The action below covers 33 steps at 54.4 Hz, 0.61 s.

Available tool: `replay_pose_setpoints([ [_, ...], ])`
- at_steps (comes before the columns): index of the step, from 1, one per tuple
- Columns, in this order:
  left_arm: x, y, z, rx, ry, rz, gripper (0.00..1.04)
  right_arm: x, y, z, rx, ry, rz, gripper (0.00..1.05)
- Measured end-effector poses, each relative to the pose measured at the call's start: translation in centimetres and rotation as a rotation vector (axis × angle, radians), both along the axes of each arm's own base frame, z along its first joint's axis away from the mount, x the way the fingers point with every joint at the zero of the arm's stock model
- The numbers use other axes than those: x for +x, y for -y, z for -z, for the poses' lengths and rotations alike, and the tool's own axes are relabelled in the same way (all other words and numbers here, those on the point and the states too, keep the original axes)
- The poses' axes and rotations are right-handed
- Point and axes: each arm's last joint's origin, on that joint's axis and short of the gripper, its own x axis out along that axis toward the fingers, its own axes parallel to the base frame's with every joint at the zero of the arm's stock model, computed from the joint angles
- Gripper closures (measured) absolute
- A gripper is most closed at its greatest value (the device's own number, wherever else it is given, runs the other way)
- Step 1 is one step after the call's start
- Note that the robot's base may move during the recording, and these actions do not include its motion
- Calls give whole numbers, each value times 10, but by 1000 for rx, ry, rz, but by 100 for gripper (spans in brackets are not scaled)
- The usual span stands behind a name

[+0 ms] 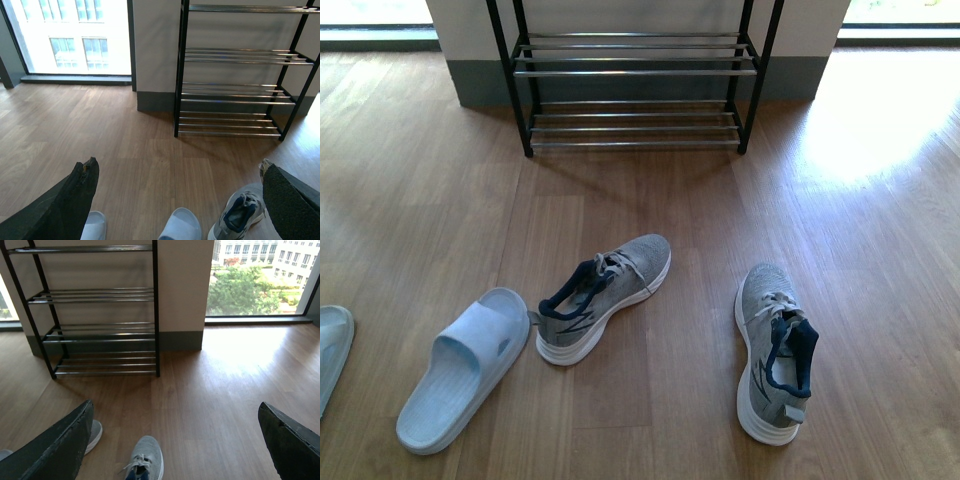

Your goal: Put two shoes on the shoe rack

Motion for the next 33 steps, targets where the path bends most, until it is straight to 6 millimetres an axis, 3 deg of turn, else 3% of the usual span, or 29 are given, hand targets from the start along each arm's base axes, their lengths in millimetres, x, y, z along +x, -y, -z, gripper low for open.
replay_pose_setpoints([
  [33,0,0,0,0,0,0,9,0,0,2,42,-20,7,9],
])
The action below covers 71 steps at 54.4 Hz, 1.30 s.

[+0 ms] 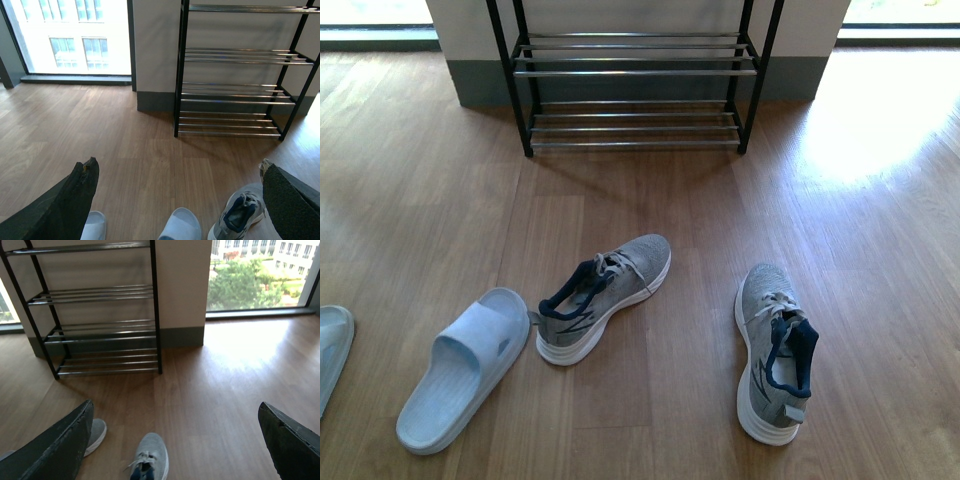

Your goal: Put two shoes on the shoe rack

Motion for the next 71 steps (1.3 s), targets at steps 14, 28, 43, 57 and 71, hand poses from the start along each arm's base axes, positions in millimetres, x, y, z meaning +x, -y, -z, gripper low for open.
replay_pose_setpoints([
  [14,0,0,0,0,0,0,9,23,4,6,90,-231,-9,9],
  [28,0,0,0,0,0,0,9,92,9,38,-2,-478,-7,9],
  [43,0,0,0,0,0,0,9,165,10,124,-80,-766,-11,9],
  [57,0,0,0,0,0,0,9,208,2,192,-149,-924,-27,9],
  [71,0,0,0,0,0,0,9,226,-9,248,-157,-1062,-75,9],
])
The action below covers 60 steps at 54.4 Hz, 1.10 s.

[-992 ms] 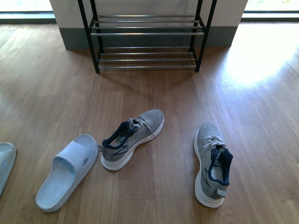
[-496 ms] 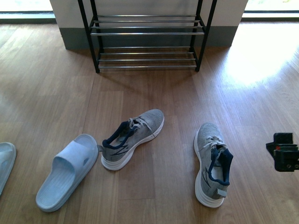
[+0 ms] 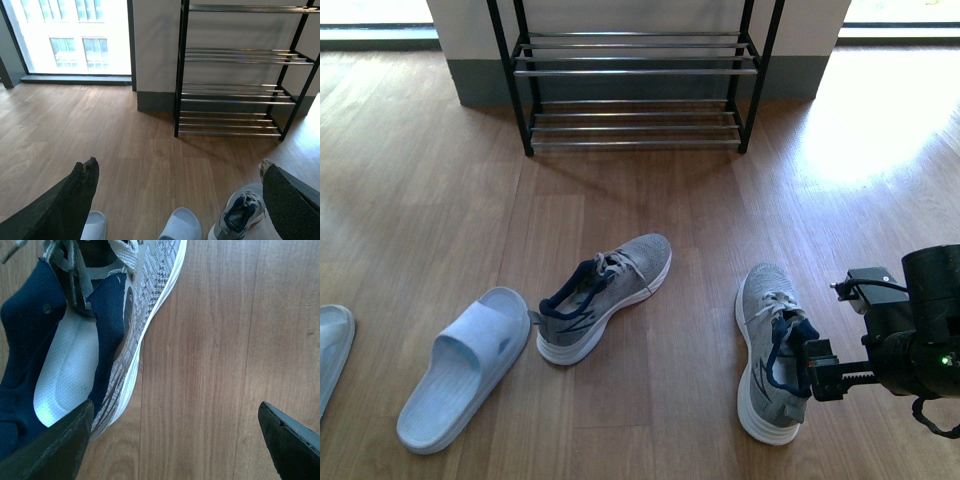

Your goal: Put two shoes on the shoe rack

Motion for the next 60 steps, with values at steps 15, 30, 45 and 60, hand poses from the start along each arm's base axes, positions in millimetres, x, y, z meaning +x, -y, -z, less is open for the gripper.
replay_pose_setpoints([
  [15,0,0,0,0,0,0,9,13,1,24,39,-40,13,9],
  [30,0,0,0,0,0,0,9,22,-5,-7,114,4,44,9],
  [45,0,0,0,0,0,0,9,10,-8,-7,110,-25,27,9],
  [60,0,0,0,0,0,0,9,17,-8,22,94,-80,37,9],
])
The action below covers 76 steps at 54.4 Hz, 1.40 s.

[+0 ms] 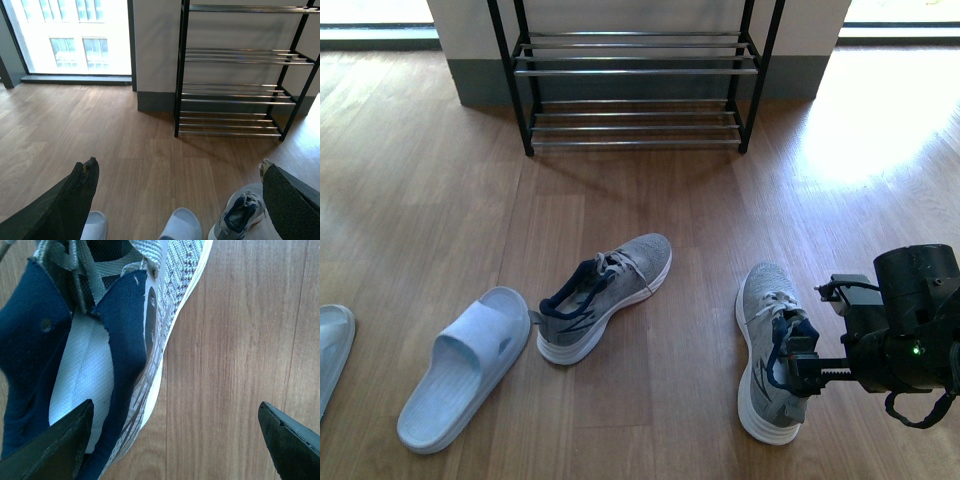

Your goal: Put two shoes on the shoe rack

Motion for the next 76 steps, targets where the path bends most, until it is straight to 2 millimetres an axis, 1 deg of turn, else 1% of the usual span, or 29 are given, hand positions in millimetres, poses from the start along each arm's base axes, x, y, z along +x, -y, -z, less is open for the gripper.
replay_pose_setpoints([
  [6,0,0,0,0,0,0,9,9,1,9,-10,-3,7,9],
  [12,0,0,0,0,0,0,9,13,2,16,-13,-3,12,9],
  [22,0,0,0,0,0,0,9,14,3,19,-13,5,18,10],
  [28,0,0,0,0,0,0,9,16,3,25,-11,14,5,30],
  [29,0,0,0,0,0,0,9,17,3,26,-11,14,5,32],
  [30,0,0,0,0,0,0,9,17,3,27,-12,15,3,37],
  [34,0,0,0,0,0,0,9,20,3,32,-9,18,-2,51],
  [35,0,0,0,0,0,0,9,21,3,33,-5,19,-3,56],
  [41,0,0,0,0,0,0,9,27,5,40,6,26,-4,78],
  [50,0,0,0,0,0,0,9,34,6,45,13,41,-5,100],
  [52,0,0,0,0,0,0,9,36,7,46,17,42,-4,103],
  [57,0,0,0,0,0,0,9,39,9,46,28,54,-2,103],
  [61,0,0,0,0,0,0,9,37,10,43,31,80,-1,103],
  [68,0,0,0,0,0,0,9,25,17,23,10,133,2,103],
  [72,0,0,0,0,0,0,9,16,24,3,15,160,6,103],
  [75,0,0,0,0,0,0,9,8,32,-21,14,199,7,103],
  [76,0,0,0,0,0,0,9,4,35,-34,14,222,8,103],
])
